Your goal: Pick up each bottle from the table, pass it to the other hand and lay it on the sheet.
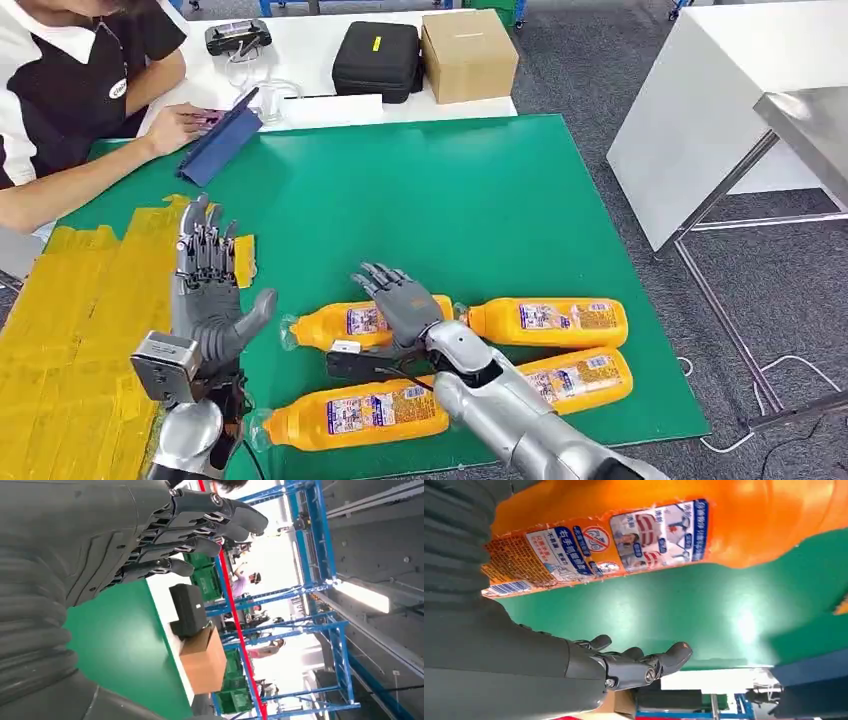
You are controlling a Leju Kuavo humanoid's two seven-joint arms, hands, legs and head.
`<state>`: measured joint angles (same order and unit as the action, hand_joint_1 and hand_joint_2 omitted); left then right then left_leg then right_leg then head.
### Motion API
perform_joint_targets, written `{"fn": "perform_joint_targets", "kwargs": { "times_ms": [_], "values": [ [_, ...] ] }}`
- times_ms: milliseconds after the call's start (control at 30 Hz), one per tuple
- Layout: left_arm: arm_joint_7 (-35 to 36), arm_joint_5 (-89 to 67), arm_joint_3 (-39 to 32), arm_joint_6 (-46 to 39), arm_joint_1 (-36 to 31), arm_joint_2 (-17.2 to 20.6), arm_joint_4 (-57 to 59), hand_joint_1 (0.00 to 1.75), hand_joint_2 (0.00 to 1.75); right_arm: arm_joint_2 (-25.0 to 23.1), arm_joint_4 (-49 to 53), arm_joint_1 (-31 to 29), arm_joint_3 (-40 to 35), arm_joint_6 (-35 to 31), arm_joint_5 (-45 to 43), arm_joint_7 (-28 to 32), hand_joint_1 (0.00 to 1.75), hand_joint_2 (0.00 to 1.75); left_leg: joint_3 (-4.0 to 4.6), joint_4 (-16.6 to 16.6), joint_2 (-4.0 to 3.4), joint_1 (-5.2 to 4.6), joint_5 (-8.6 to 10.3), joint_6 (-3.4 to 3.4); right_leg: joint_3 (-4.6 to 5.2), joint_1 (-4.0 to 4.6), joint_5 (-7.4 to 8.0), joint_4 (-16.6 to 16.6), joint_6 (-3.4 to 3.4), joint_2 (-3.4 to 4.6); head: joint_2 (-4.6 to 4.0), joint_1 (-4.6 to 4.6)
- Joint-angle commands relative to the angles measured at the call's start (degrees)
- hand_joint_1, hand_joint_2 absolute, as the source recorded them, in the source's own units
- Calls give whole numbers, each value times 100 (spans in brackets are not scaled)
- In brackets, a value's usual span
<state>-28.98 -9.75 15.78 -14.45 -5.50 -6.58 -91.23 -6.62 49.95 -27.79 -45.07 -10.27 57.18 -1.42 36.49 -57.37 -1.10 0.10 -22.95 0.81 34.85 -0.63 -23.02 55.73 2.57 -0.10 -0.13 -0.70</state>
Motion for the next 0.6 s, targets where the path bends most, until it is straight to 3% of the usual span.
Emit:
{"fn": "perform_joint_targets", "kwargs": {
  "times_ms": [33,333,600],
  "values": [
    [6,20,86,24,-199,8,335,0,175,48,-583,-389,-247,125,86,-54,0,175,-24,1,13,2,-8,-4,-25,1,-9,-1,-7,-7,0,0],
    [-139,152,-11,75,-169,-13,298,0,175,68,-1267,-888,-589,674,252,-144,0,175,-30,-2,14,1,-10,-4,-30,0,-11,3,-9,-4,0,0],
    [-162,183,-47,57,-166,-26,323,0,175,15,-1581,-1021,-673,781,360,-400,0,175,-44,-4,17,2,-17,-5,-45,0,-19,5,-11,-5,0,0]
  ]
}}
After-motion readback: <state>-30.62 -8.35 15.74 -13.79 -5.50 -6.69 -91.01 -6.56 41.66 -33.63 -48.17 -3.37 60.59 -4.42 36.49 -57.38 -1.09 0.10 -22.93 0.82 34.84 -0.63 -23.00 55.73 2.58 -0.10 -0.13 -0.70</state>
